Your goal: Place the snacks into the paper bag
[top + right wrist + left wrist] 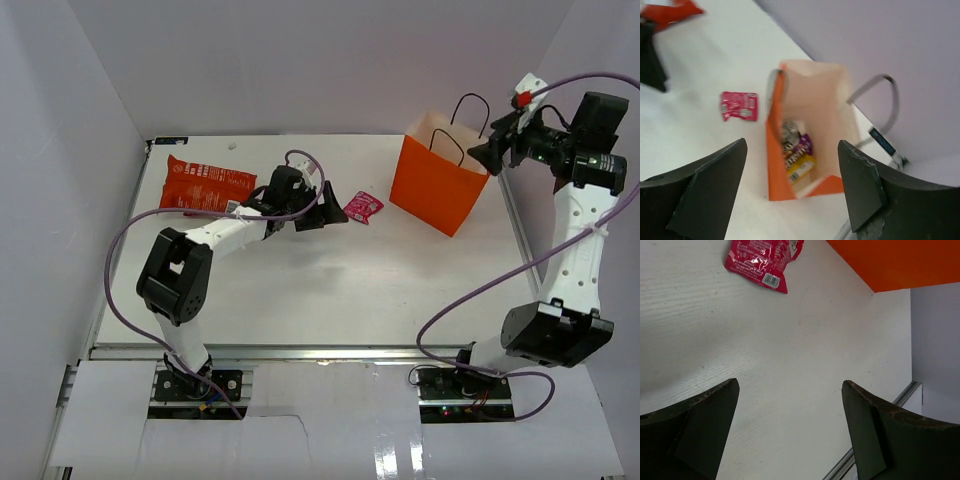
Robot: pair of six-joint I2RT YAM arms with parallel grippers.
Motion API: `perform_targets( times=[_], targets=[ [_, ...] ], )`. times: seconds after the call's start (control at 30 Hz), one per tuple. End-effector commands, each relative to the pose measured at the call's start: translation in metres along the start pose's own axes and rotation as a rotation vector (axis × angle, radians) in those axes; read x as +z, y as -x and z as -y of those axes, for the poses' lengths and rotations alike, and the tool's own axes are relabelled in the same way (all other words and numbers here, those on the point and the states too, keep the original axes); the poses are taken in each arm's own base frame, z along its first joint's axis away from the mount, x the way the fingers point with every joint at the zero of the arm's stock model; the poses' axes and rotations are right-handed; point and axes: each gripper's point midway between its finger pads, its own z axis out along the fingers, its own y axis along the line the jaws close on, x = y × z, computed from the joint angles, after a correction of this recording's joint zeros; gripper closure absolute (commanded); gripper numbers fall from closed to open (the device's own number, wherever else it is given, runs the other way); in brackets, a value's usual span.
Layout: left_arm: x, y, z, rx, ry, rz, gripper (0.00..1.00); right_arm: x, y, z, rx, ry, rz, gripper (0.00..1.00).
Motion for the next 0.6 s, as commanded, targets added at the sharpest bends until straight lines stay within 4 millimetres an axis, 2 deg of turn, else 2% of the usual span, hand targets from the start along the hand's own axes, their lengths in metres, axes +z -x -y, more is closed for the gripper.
perform_targets(
  times=[0.0, 0.03, 0.07, 0.1, 0.13, 0.17, 0.2, 0.23, 0.27, 0.3, 0.33, 0.37, 0.4, 0.43, 0.47, 0.5, 0.53, 0.57],
  targets=[
    [-0.005, 0.003, 0.009, 0.046, -0.022, -0.022, 0.06, -0.018, 0.038, -0.11, -0.198, 0.34, 0.165, 0.2],
    [-0.008, -0.001, 0.004, 0.047, 0.001, -0.034, 0.06, -0.02, 0.038, -0.127, -0.255, 0.354, 0.154, 0.2],
    [-0.01, -0.003, 0.0, 0.054, 0.02, -0.036, 0.06, -0.014, 0.026, -0.129, -0.316, 0.329, 0.093, 0.2],
    [-0.015, -0.005, -0.004, 0.067, 0.04, -0.035, 0.06, 0.0, 0.011, -0.158, -0.321, 0.402, 0.068, 0.2],
    [-0.027, -0.009, -0.012, 0.088, 0.082, -0.022, 0.06, 0.003, 0.01, -0.177, -0.35, 0.435, 0.063, 0.2],
    [-0.035, -0.01, -0.014, 0.101, 0.098, -0.01, 0.05, 0.011, 0.0, -0.183, -0.363, 0.428, 0.011, 0.2],
    [-0.043, -0.012, -0.017, 0.111, 0.114, -0.002, 0.05, 0.023, -0.009, -0.219, -0.367, 0.518, -0.009, 0.2],
    [-0.061, -0.014, -0.019, 0.128, 0.139, 0.026, 0.05, 0.032, -0.016, -0.234, -0.365, 0.545, -0.037, 0.2],
    [-0.07, -0.016, -0.021, 0.134, 0.153, 0.039, 0.05, 0.047, -0.023, -0.231, -0.389, 0.49, -0.084, 0.2],
    [-0.08, -0.017, -0.022, 0.137, 0.164, 0.055, 0.04, 0.063, -0.04, -0.26, -0.337, 0.543, -0.143, 0.2],
    [-0.098, -0.022, -0.021, 0.137, 0.17, 0.077, 0.04, 0.076, -0.048, -0.265, -0.313, 0.526, -0.179, 0.19],
    [-0.107, -0.021, -0.025, 0.131, 0.194, 0.104, 0.04, 0.091, -0.06, -0.257, -0.296, 0.439, -0.253, 0.18],
    [-0.116, -0.024, -0.026, 0.123, 0.2, 0.117, 0.04, 0.108, -0.062, -0.263, -0.217, 0.396, -0.279, 0.17],
    [-0.124, -0.028, -0.028, 0.113, 0.209, 0.129, 0.04, 0.132, -0.077, -0.263, -0.166, 0.373, -0.348, 0.17],
    [-0.139, -0.033, -0.03, 0.091, 0.213, 0.165, 0.03, 0.146, -0.087, -0.252, -0.133, 0.28, -0.415, 0.16],
    [-0.146, -0.038, -0.033, 0.074, 0.223, 0.173, 0.03, 0.173, -0.099, -0.247, -0.018, 0.209, -0.483, 0.16],
    [-0.152, -0.042, -0.035, 0.059, 0.226, 0.184, 0.03, 0.186, -0.107, -0.243, 0.027, 0.167, -0.527, 0.15],
    [-0.165, -0.047, -0.038, 0.036, 0.23, 0.218, 0.03, 0.196, -0.116, -0.229, 0.061, 0.06, -0.577, 0.14]
  ],
)
